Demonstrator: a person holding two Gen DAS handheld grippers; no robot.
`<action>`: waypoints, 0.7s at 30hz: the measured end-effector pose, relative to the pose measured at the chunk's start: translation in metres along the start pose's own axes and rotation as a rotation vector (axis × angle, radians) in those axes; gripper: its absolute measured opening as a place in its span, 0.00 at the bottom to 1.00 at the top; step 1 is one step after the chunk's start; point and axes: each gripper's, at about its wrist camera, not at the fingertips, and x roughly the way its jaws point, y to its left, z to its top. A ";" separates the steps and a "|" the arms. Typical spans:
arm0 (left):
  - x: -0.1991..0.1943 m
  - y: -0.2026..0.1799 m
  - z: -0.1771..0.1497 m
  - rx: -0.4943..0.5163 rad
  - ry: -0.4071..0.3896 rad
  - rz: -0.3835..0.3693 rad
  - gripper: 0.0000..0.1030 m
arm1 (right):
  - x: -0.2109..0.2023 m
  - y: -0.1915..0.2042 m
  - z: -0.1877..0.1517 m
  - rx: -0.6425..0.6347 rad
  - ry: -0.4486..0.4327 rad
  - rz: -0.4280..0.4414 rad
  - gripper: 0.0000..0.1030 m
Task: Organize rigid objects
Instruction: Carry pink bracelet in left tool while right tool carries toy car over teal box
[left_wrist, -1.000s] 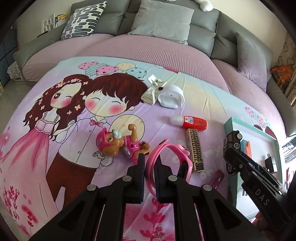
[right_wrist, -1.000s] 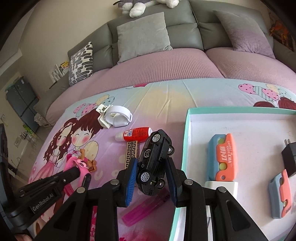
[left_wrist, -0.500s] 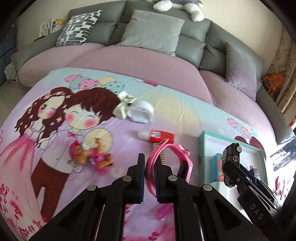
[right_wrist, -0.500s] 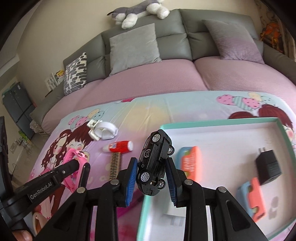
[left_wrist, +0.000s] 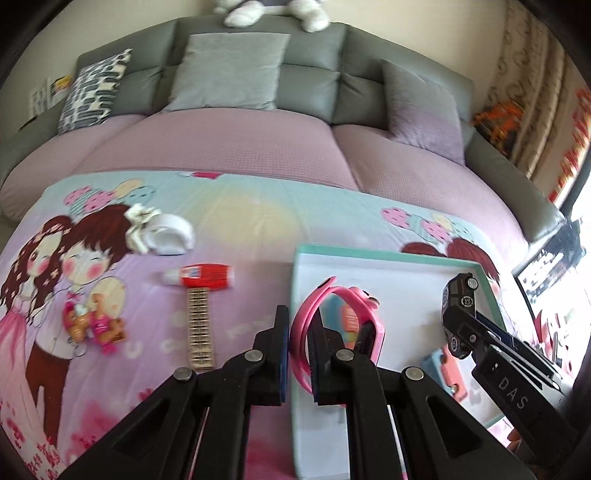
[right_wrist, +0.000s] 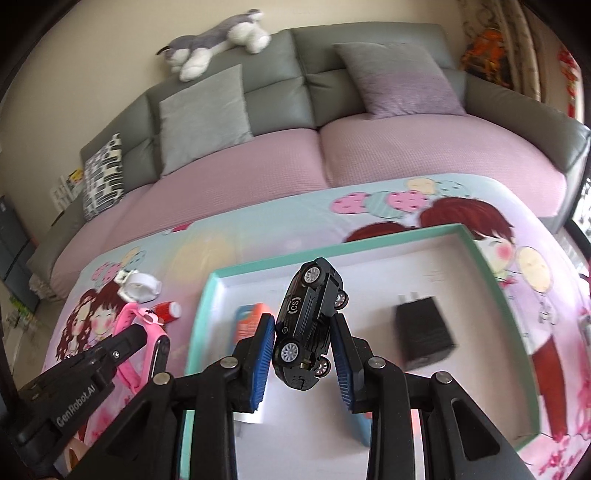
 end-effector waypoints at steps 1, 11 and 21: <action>0.002 -0.005 -0.001 0.009 0.002 -0.010 0.09 | -0.001 -0.003 0.000 0.001 0.001 -0.007 0.32; 0.028 -0.043 -0.010 0.077 0.035 -0.017 0.09 | 0.003 -0.022 -0.004 -0.007 0.035 -0.043 0.32; 0.040 -0.057 -0.017 0.131 0.046 0.006 0.09 | 0.011 -0.035 -0.007 0.022 0.071 -0.029 0.32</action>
